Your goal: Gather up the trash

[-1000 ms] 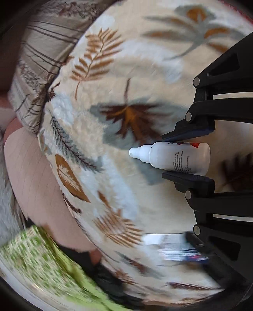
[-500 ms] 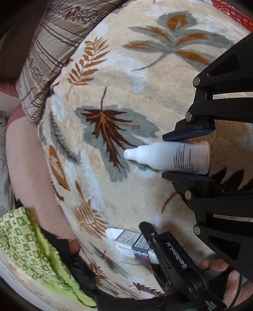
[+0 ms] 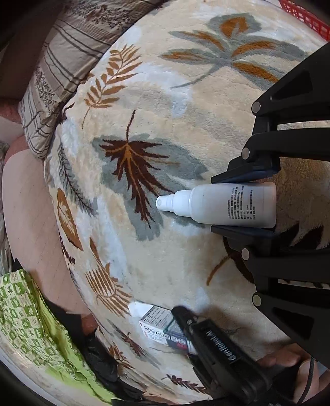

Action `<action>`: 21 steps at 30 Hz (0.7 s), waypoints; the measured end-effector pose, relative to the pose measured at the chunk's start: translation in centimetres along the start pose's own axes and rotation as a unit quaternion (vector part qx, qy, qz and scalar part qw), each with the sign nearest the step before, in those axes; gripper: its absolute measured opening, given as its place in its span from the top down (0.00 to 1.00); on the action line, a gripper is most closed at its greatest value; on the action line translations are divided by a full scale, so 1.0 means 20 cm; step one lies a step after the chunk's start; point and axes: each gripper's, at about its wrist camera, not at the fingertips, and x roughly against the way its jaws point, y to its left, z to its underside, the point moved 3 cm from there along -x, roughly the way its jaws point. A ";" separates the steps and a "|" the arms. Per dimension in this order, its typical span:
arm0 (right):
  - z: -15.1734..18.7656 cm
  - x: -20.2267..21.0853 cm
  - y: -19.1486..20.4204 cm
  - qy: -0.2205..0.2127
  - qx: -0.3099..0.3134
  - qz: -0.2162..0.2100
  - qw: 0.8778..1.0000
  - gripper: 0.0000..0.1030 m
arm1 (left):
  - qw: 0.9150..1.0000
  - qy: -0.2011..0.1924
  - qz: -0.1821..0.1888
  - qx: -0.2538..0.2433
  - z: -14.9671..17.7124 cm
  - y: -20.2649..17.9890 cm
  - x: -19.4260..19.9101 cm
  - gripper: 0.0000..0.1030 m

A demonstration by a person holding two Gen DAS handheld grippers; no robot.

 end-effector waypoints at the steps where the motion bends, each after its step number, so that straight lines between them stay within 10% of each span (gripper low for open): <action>1: 0.00 0.00 0.01 -0.001 0.006 0.003 1.000 0.68 | 1.000 0.000 0.001 0.000 0.00 0.00 0.00 0.68; 21: -0.06 0.09 0.03 -0.064 0.003 0.015 0.998 0.70 | 1.000 -0.019 0.001 -0.005 -0.01 -0.01 0.03 0.68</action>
